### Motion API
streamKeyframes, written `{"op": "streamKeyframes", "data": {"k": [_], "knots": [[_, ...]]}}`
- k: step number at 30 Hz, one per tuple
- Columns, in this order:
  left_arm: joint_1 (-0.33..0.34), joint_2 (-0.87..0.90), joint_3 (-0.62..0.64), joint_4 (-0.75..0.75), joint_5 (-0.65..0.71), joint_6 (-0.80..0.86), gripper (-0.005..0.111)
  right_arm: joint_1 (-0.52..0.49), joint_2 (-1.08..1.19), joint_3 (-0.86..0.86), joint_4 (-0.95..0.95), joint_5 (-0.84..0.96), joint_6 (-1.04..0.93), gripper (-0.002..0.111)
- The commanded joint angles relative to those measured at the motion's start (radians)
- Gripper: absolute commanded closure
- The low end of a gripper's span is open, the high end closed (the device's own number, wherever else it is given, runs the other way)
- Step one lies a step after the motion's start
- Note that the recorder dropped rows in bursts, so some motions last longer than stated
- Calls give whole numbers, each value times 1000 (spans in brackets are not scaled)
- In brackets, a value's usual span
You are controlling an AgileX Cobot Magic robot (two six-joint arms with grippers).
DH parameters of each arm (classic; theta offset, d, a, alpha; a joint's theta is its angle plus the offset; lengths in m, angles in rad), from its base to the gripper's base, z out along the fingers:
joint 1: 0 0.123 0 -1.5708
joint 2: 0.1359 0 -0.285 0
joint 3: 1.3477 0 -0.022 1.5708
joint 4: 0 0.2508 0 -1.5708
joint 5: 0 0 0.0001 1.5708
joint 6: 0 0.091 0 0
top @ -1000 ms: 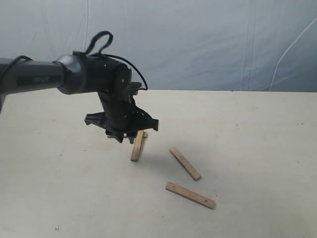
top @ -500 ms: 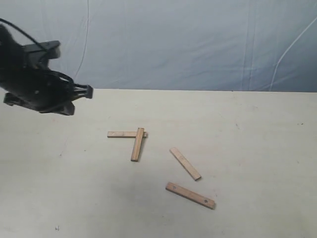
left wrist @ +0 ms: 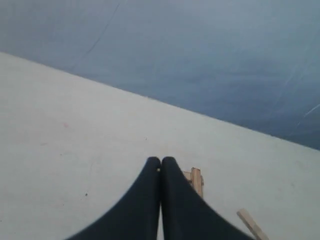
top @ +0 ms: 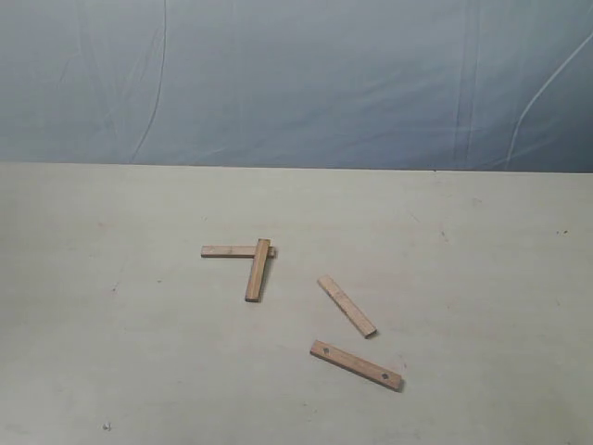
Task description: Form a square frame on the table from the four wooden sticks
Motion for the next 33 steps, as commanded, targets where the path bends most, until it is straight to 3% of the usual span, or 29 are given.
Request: {"op": "streamKeyframes", "data": {"k": [1,5,9,11,15,18,24,28,33], "knots": [[-6,-271,154,-17,-62,2,107,3,-2,-1,-8,-37,-5,109],[-6,-472,259,-9,-88,2,107,3,-2,-1,-8,-126,-5,109],[-6,-632,319,-6,-94,2,107,3,-2,-1,-2,-324,-5,109],[-4,-651,319,61,1,26,107,3,-2,-1,56,-458,21,109],[-4,-651,319,73,52,26,107,3,-2,-1,200,-780,173,109],[-4,-651,319,81,99,28,107,3,1,-8,191,-989,265,109],[-4,-651,319,101,153,28,107,3,241,-235,44,-1031,265,109],[-4,-651,319,101,155,28,107,3,522,-391,44,-1103,198,109],[-4,-651,319,103,155,28,107,3,869,-555,17,-1052,179,109]]}}
